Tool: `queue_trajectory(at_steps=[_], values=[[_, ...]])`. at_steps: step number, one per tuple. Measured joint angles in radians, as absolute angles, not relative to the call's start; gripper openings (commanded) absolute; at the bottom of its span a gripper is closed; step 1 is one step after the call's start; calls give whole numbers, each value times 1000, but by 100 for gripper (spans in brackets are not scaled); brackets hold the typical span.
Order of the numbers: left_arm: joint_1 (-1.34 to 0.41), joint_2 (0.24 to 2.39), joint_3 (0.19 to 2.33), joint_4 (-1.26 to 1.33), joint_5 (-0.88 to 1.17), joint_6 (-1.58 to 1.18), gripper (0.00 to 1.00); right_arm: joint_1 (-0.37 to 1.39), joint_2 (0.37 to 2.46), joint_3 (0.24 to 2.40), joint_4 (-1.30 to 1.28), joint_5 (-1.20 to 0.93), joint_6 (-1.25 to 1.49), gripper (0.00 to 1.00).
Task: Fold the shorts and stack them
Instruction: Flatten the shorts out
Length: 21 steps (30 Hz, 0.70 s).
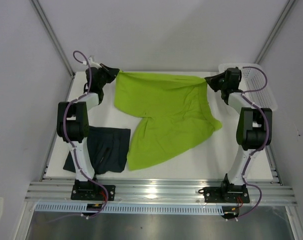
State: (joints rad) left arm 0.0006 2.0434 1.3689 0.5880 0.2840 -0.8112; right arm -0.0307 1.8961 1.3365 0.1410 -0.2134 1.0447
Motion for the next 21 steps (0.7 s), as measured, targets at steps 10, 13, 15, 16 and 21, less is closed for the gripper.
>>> queue_trajectory(at_steps=[10, 13, 15, 16, 21], values=[[25, 2195, 1616, 534, 266, -837, 99, -19, 2236, 1700, 348, -211, 983, 99], [47, 2121, 1561, 482, 262, -825, 99, -18, 2212, 1707, 325, -220, 931, 97], [58, 2028, 1505, 410, 248, -810, 99, -16, 2160, 1681, 281, -226, 890, 93], [62, 1980, 1477, 380, 240, -807, 99, -12, 2121, 1657, 250, -229, 865, 92], [53, 1613, 1230, 274, 215, -793, 99, 58, 1887, 1532, 97, -228, 730, 87]])
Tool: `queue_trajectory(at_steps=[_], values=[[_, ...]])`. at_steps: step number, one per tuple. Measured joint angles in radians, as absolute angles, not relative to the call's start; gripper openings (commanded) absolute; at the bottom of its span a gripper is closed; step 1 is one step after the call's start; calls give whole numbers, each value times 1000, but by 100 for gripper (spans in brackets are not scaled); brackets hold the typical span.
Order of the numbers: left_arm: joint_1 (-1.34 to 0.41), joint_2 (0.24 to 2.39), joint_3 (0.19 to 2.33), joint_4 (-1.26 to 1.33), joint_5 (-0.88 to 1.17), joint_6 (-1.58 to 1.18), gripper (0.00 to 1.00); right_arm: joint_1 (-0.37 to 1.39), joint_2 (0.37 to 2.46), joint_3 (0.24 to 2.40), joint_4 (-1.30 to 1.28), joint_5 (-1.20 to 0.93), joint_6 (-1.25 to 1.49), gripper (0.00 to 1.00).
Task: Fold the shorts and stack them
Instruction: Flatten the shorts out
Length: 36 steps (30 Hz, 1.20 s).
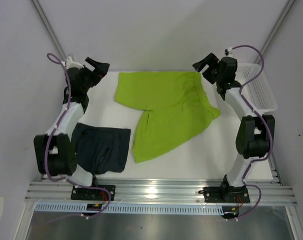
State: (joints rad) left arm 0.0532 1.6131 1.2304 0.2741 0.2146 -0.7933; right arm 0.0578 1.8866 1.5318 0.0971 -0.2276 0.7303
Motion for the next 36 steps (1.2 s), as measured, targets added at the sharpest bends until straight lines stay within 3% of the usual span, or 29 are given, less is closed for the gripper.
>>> queue_trajectory(at_steps=[9, 19, 24, 36], values=[[-71, 1124, 770, 74, 158, -754, 99, 323, 1585, 1243, -70, -173, 578, 84], [-321, 923, 693, -284, 14, -605, 99, 430, 1535, 1031, -119, -113, 562, 83], [-342, 938, 631, -374, -70, -566, 99, 471, 1535, 1025, -116, -107, 562, 83], [-444, 1205, 577, -389, -241, -546, 99, 573, 1569, 1016, -99, -72, 566, 83]])
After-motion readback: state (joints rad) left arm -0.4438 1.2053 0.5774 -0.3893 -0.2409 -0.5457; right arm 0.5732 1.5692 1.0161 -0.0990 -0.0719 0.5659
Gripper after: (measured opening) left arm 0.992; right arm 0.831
